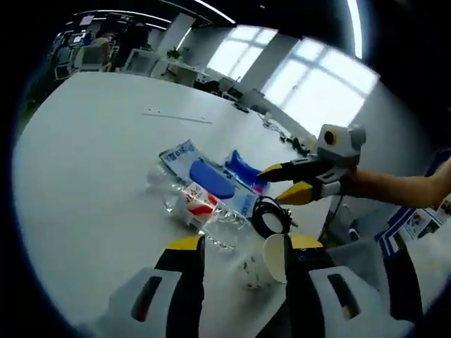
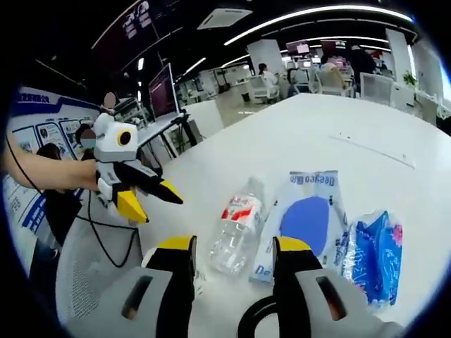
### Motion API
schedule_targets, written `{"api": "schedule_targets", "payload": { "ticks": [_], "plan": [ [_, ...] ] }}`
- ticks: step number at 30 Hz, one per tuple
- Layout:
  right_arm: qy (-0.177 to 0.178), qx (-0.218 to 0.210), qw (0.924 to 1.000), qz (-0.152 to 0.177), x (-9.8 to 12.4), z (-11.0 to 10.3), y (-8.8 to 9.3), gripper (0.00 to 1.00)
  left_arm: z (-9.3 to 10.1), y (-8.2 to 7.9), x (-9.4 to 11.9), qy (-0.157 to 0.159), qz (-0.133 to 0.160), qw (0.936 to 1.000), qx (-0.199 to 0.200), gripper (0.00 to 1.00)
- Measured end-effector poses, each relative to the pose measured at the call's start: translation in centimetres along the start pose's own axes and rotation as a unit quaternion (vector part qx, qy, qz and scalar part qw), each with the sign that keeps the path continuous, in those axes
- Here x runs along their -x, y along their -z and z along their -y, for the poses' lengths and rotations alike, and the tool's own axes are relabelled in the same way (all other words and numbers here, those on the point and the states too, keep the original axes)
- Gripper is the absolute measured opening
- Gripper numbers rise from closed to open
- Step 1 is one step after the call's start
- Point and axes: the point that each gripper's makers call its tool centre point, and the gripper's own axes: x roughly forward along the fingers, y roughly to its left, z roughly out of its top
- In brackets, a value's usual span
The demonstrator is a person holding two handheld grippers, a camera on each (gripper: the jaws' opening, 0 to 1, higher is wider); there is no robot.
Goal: Arrange the tabletop items into an orderly group along one side of the table until the central work area is clear of visible clutter.
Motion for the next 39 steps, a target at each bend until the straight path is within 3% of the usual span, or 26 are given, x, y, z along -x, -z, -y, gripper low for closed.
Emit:
{"api": "schedule_targets", "payload": {
  "ticks": [5,10,15,18,22,27,39],
  "plan": [
    [0.001,0.010,0.9997,-0.023,-1.1,0.1,-0.1,0.40,-0.8,-0.2,-0.5,0.000,-0.006,0.9997,0.022,0.45],
    [-0.008,-0.027,0.9950,-0.096,-3.4,-0.2,2.0,0.40,-2.0,-0.3,-1.0,-0.012,-0.010,0.9988,0.046,0.46],
    [-0.012,-0.014,0.9919,-0.125,-6.0,-1.0,2.3,0.40,-2.6,-0.2,-1.3,-0.019,-0.013,0.9975,0.067,0.45],
    [0.022,-0.020,0.9898,-0.139,-7.0,-0.2,2.4,0.40,-2.9,0.1,-1.3,-0.022,-0.021,0.9970,0.072,0.45],
    [0.034,-0.009,0.9858,-0.164,-8.3,0.2,2.9,0.41,-3.3,0.4,-1.0,-0.022,-0.017,0.9957,0.088,0.44],
    [0.036,0.000,0.9864,-0.160,-9.0,0.0,2.7,0.42,-3.7,0.8,-0.1,-0.028,-0.016,0.9951,0.093,0.43],
    [0.036,0.051,0.9800,-0.189,-10.7,-0.7,3.3,0.47,-4.2,1.6,0.8,-0.045,-0.004,0.9927,0.112,0.42]
  ]
}}
